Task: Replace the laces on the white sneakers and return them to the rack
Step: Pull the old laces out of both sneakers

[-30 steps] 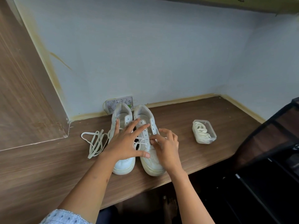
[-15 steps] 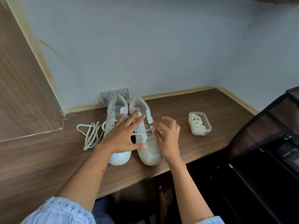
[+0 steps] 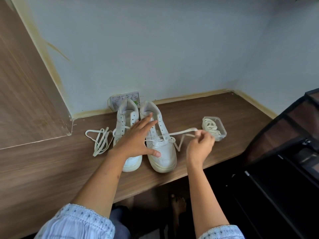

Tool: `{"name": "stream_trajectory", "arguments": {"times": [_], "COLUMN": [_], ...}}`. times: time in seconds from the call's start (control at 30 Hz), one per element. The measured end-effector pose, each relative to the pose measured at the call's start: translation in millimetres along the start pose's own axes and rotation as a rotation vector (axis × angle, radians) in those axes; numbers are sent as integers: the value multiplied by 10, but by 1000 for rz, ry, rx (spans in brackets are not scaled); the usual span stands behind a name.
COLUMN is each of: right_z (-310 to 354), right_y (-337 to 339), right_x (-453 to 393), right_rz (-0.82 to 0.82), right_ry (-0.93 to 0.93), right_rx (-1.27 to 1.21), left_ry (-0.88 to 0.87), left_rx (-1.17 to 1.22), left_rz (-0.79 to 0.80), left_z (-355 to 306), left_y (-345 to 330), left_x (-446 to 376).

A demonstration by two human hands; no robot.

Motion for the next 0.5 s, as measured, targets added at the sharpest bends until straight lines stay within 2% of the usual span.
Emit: {"name": "stream_trajectory", "arguments": {"times": [0.07, 0.13, 0.37, 0.5], "right_z": [-76, -124, -184, -5], "right_y": [126, 190, -6, -5], "right_x": [-39, -74, 50, 290], "right_rz": [-110, -133, 159, 243], "right_ry": [-70, -113, -84, 127], "right_rx": [-55, -56, 135, 210], "left_ry": [19, 41, 72, 70], "left_rx": [-1, 17, 93, 167], "left_rz": [11, 2, -22, -58], "left_z": [-38, -60, -82, -54], "left_y": [10, 1, -75, -87], "left_x": [3, 8, 38, 41]}}
Point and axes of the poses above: each hand's wrist, its own x-axis away from the middle knuckle, its own y-axis out of the back of the hand, z = x × y, the point moved 7 cm from there along -x, towards the middle knuckle, and after that the axes turned 5 degrees about -y, right-handed, at the moved point
